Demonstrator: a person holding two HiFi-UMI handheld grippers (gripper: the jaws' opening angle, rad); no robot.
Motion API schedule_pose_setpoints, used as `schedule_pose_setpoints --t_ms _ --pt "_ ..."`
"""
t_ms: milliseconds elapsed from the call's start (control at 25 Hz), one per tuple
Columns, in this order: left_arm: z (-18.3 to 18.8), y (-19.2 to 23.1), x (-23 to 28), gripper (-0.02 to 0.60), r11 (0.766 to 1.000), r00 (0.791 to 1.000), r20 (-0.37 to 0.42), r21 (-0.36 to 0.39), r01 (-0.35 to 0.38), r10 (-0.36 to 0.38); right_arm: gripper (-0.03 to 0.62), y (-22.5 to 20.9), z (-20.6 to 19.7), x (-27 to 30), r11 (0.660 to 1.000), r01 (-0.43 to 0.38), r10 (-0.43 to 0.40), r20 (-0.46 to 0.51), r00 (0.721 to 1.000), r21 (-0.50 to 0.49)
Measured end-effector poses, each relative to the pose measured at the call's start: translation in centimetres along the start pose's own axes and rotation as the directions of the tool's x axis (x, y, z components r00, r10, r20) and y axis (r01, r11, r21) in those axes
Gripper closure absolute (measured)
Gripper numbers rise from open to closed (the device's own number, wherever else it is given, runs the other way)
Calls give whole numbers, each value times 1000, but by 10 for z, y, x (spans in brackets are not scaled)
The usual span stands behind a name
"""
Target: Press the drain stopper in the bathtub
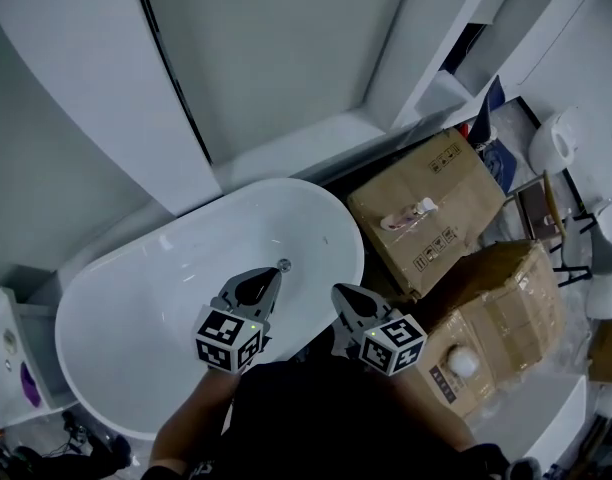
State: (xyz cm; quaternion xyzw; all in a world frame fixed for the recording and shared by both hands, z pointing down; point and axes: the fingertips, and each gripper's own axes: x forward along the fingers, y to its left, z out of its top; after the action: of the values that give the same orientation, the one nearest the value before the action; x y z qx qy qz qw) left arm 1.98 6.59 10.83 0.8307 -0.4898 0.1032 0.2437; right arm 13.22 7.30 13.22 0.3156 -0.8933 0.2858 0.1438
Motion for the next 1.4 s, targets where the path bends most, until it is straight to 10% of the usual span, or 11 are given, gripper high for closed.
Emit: schedule_pose_setpoints --t_ms 480,1400 --pt "-35 62 10 566 1000 997 -77 -9 -10 9 580 17 6 52 999 -26 26 -42 999 -21" --pt "-187 138 206 566 993 948 -319 -114 -32 -6 580 -122 -98 178 995 -85 96 -273 957 52"
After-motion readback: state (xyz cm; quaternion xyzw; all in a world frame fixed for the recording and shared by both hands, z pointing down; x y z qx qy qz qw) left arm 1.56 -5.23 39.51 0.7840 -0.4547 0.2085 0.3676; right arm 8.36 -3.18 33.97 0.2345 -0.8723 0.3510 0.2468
